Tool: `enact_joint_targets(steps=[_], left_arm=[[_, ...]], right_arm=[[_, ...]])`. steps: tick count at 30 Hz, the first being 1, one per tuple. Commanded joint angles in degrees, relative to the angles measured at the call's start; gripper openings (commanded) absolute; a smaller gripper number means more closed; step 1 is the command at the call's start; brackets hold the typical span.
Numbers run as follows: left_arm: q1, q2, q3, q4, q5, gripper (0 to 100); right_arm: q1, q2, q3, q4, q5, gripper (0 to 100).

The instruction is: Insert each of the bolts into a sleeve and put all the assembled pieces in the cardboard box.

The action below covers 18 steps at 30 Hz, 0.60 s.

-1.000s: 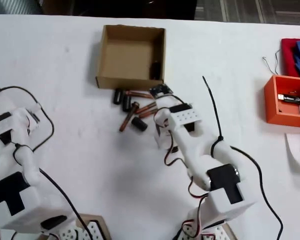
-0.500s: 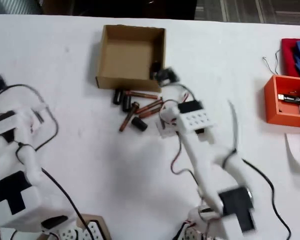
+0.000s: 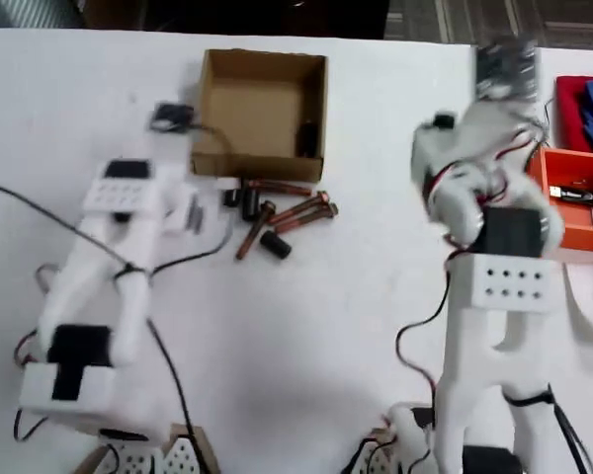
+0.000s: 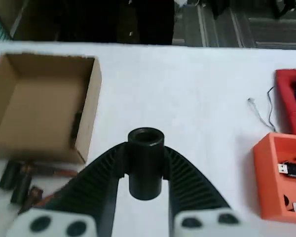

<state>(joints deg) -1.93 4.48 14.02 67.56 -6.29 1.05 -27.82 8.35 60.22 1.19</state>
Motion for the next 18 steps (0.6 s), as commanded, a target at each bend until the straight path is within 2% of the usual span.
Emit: enact_joint_targets(steps=[1,5,7,10,18], left_arm=[[5.71,5.01,-10.42,4.66,0.00,14],[8.88,12.13,-19.65,10.46,0.70,15],[10.02,14.86,-23.69,12.31,3.78,15],[11.87,18.46,-28.09,12.40,6.68,15],[13.63,30.42,-37.32,10.73,6.59,14]], right_arm=[[3.38,4.09,-13.19,3.74,-4.31,2.2],[6.99,9.98,-21.98,10.24,-6.42,2.2],[8.31,12.18,-24.44,11.12,-6.51,2.2],[9.71,14.20,-27.87,11.03,-6.15,2.2],[11.03,16.92,-29.10,10.86,-6.24,2.2]])
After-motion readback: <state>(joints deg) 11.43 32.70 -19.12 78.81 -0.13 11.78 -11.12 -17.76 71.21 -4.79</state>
